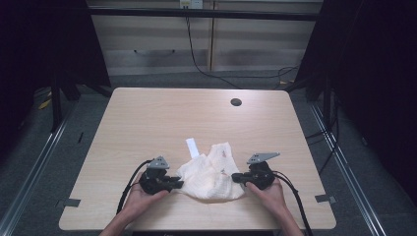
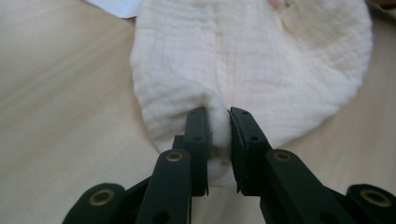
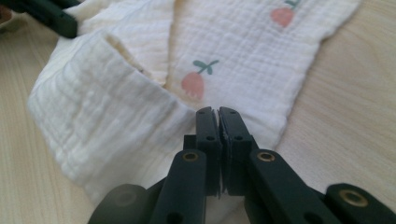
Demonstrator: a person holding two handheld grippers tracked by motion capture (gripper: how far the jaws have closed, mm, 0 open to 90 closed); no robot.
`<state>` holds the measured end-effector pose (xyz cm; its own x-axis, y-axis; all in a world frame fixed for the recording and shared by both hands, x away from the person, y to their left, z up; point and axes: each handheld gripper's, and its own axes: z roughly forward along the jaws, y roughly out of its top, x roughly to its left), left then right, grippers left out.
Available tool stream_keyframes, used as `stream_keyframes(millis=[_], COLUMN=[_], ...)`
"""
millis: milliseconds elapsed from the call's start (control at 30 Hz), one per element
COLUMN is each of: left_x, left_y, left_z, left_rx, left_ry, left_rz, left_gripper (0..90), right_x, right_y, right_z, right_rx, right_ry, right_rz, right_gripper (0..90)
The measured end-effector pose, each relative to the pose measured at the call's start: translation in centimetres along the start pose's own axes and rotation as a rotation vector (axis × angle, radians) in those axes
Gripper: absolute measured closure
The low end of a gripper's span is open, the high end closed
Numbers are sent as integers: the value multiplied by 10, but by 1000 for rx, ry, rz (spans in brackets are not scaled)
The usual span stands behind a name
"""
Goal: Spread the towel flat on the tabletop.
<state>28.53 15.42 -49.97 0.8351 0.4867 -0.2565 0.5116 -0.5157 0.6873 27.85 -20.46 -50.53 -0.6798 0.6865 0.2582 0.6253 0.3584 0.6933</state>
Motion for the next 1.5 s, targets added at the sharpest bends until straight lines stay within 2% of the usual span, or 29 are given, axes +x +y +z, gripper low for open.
stream_keyframes(millis=[100, 133, 233, 300, 367, 467, 567, 700, 733, 767, 800, 833, 900, 1000, 1033, 1133, 1267, 1367, 1500], left_x=[-10, -11, -12, -10, -5, 2, 16, 36, 41, 45, 48, 54, 60, 63, 62, 56, 49, 43, 40], left_y=[-10, -13, -17, -17, -13, -2, 16, 36, 40, 44, 47, 49, 51, 51, 52, 56, 64, 63, 63], left_z=[-7, -10, -15, -21, -29, -40, -43, -28, -21, -12, -5, 6, 20, 39, 42, 49, 56, 62, 62], left_rx=[6, 4, -6, -35, -73, -99, -134, -180, -184, -173, -159, -149, -145, -111, -108, -106, -90, -74, -73], left_ry=[-31, -44, -50, -53, -55, -1, 6, -1, -28, -53, -55, -51, -73, -54, -45, -45, -23, -18, 19], left_rz=[0, -11, -24, -36, -46, -48, -52, -79, -76, -71, -70, -80, -104, -114, -118, -95, -32, 25, 50], left_gripper=[753, 746, 688, 662, 602, 559, 558, 567, 596, 632, 636, 641, 656, 631, 597, 567, 559, 608, 686], right_x=[2, 3, 5, 4, 4, 4, 3, 4, 4, 3, 4, 4, 4, 4, 4, 4, 4, 4, 4], right_y=[0, 1, 2, 2, 2, 2, 2, 3, 3, 3, 3, 3, 3, 3, 3, 2, 2, 2, 2], right_z=[2, 3, 5, 5, 5, 6, 6, 6, 6, 7, 7, 7, 7, 7, 7, 6, 6, 6, 7], right_rx=[-4, -4, -2, -3, -4, -8, -5, -2, -3, -6, -9, -9, -8, -7, -8, -6, -4, -5, -8], right_ry=[15, 20, 25, 26, 26, 31, 30, 27, 29, 31, 34, 36, 31, 34, 36, 36, 35, 35, 38], right_rz=[-18, -19, -24, -24, -26, -25, -24, -28, -25, -32, -26, -25, -26, -31, -28, -31, -31, -30, -30], right_gripper=[876, 876, 876, 876, 876, 875, 875, 875, 875, 875, 875, 875, 874, 874, 873, 873, 871, 870, 869])
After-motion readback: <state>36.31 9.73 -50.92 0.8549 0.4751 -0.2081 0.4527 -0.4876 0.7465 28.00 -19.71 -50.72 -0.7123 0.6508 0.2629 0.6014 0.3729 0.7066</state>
